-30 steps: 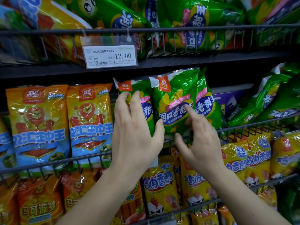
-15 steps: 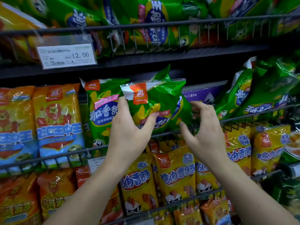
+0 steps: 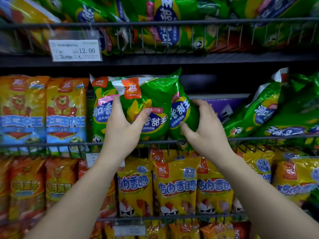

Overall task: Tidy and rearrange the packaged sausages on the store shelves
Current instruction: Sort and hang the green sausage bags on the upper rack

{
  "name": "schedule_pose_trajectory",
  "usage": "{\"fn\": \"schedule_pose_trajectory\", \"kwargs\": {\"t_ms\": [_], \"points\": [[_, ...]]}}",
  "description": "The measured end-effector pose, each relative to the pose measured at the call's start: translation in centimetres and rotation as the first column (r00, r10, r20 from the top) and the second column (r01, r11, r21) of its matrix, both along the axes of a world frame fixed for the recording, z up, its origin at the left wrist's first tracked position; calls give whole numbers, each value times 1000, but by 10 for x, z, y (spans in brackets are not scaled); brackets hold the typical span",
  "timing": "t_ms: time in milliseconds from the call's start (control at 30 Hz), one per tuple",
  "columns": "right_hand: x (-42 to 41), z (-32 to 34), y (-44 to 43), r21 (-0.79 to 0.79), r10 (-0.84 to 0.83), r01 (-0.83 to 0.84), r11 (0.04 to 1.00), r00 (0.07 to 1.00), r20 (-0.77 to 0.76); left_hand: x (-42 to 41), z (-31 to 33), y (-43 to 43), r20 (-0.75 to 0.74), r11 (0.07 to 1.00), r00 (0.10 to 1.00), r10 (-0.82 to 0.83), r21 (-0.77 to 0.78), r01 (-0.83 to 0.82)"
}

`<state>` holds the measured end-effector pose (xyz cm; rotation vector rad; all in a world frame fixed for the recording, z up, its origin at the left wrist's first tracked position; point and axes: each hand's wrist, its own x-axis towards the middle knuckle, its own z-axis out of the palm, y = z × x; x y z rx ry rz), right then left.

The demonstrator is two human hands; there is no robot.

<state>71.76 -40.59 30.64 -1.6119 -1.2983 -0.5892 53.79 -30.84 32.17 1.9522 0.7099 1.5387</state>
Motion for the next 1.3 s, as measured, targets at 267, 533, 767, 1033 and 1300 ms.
{"fn": "schedule_pose_trajectory", "kwargs": {"t_ms": [267, 533, 767, 1033, 1300], "points": [[11, 22, 2, -163, 110, -130, 978, 986, -125, 10, 3, -2, -14, 996, 997, 70, -49, -70], [19, 37, 2, -222, 169, -219, 950, 960, -225, 14, 9, 0, -28, 986, 993, 116, -119, -118], [19, 32, 4, -156, 208, -273, 949, 917, -340, 17, 9, 0, -41, 984, 989, 141, -108, -145], [22, 23, 1, 63, 241, -234, 970, 905, -352, 17, 14, 3, -24, 988, 993, 117, -101, -119], [27, 21, 4, 347, 381, -230, 909, 795, -471, 20, 20, 6, -12, 987, 991, 131, -95, -131]]}}
